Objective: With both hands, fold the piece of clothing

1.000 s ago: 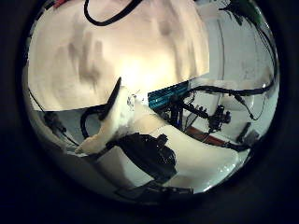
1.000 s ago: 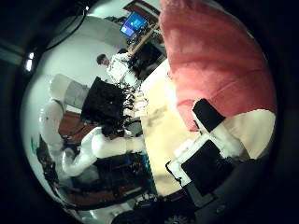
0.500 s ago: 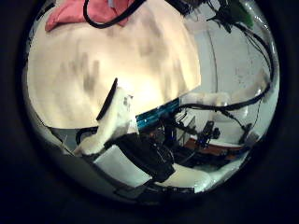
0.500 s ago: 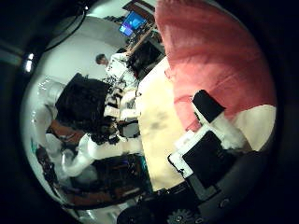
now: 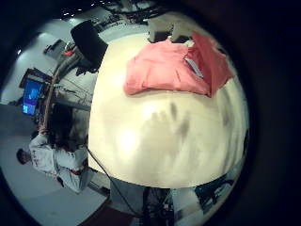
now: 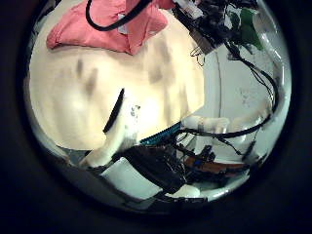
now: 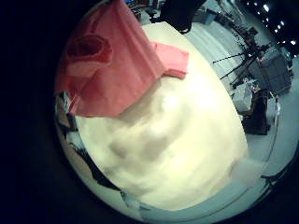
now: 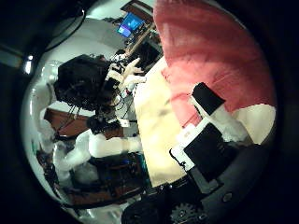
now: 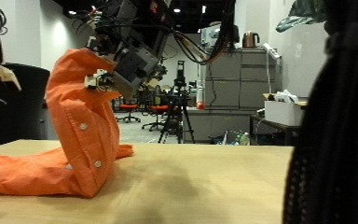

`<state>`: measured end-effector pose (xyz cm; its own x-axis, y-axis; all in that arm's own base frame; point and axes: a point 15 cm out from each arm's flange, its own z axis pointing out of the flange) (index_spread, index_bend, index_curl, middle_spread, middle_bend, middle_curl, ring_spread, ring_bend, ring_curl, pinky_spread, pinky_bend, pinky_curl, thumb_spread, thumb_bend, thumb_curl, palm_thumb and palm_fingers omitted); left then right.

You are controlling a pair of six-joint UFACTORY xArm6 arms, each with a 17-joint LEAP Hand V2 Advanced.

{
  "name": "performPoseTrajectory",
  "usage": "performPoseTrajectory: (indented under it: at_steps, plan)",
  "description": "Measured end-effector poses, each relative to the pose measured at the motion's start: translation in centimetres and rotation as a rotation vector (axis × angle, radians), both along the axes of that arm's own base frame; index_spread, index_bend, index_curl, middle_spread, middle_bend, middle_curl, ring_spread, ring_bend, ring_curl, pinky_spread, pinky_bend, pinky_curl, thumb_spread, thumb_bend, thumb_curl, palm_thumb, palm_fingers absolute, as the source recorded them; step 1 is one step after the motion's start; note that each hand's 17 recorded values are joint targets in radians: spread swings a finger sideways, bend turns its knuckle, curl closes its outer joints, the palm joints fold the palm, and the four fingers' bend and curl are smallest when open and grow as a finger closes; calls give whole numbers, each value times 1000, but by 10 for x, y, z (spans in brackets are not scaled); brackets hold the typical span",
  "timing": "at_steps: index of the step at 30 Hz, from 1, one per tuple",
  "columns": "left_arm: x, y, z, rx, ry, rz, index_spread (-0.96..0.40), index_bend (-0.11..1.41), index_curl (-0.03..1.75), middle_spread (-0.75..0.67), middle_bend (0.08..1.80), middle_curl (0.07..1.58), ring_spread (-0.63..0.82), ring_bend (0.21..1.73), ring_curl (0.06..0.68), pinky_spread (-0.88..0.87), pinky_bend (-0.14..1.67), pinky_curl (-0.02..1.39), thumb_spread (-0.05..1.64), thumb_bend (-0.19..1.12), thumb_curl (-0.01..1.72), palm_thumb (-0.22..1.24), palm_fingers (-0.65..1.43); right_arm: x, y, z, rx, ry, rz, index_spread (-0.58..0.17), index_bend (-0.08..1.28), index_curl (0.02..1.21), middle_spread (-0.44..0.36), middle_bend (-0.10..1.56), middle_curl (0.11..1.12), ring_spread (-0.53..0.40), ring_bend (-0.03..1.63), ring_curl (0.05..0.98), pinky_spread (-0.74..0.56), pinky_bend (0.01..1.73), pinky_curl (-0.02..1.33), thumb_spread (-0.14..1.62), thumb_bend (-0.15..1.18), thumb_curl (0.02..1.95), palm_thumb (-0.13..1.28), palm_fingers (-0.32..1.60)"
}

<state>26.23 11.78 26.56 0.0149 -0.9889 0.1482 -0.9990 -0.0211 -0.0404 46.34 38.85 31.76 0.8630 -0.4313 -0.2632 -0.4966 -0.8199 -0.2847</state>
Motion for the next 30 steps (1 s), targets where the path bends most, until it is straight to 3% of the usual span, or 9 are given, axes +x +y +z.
performPoseTrajectory:
  at_steps: [5,13,24,27,29,30]
  plan:
    - [15,-13,-5,-27,32,-38,-115,175,360,299,167,257,500,454,215,476,359,325,1273,-18,280,440,50,-1,1,0,0,-1,7,-460,243,385,-94,197,298,20,297,201,402,224,305,1003,-12,831,940,434]
    - [51,-21,0,-82,-13,-23,-131,157,331,412,185,256,537,491,223,489,393,328,1241,-19,274,396,22,-1,-1,-1,-2,2,10,-434,255,397,-56,214,318,9,252,189,400,188,277,1003,-13,836,936,484]
    - [80,-28,-15,-141,-9,-12,-100,132,287,481,227,287,550,545,234,482,418,326,1202,-18,271,382,32,-2,-2,-1,-3,3,16,-419,259,407,-35,206,331,0,240,188,400,185,241,999,-9,845,941,519]
    - [91,-32,-17,-164,-25,-1,-3,170,289,368,317,318,520,518,221,467,384,311,1185,-16,274,390,130,-1,-2,-1,-4,4,15,-417,271,414,-36,191,328,2,219,186,402,194,238,998,-11,847,943,514]
    - [95,-33,-17,-171,-31,7,25,218,310,163,564,383,417,452,193,417,262,269,1174,-13,279,406,345,-1,-3,-2,-4,5,13,-418,271,413,-35,197,331,9,221,185,403,187,231,999,-11,848,946,528]
    - [97,-32,-18,-173,-39,23,-4,262,330,75,735,433,295,448,187,358,185,244,1175,-7,283,423,507,0,-4,-2,-4,5,12,-417,269,414,-46,203,333,7,222,186,403,184,228,999,-11,849,946,534]
